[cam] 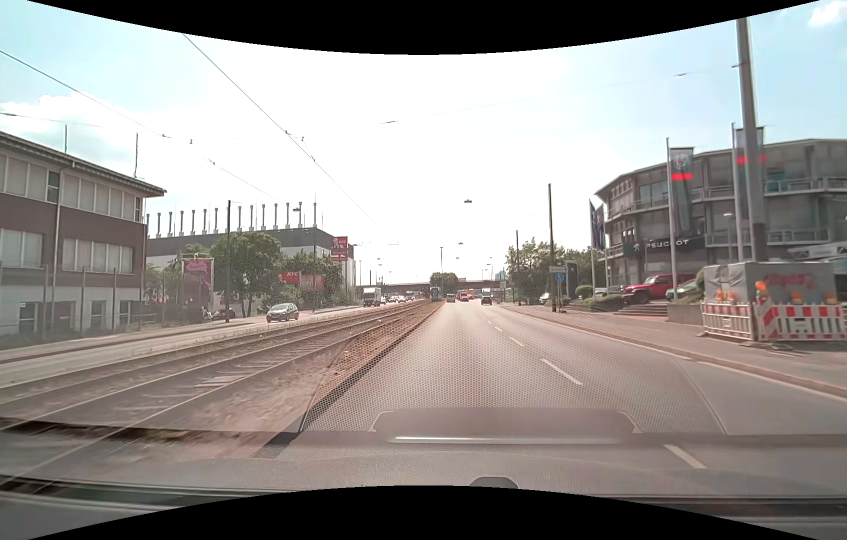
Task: Follow the waypoints while adhering to traffic rules and regulations
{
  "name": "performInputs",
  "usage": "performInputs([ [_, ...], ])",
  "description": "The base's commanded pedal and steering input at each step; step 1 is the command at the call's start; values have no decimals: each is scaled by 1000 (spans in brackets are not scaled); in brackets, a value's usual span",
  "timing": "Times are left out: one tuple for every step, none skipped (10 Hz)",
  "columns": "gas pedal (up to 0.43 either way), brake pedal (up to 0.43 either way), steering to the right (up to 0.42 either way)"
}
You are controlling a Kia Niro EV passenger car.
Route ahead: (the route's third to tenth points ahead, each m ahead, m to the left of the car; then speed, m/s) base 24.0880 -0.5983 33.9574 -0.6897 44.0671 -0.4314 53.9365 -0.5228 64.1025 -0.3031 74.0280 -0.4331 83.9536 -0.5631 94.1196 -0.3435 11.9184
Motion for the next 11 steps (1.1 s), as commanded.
performInputs([
  [0, 0, -6],
  [0, 0, -7],
  [0, 0, -6],
  [0, 0, -6],
  [0, 0, -6],
  [0, 0, -5],
  [0, 0, -4],
  [0, 0, -4],
  [0, 0, -4],
  [0, 0, -4],
  [0, 0, -4],
])
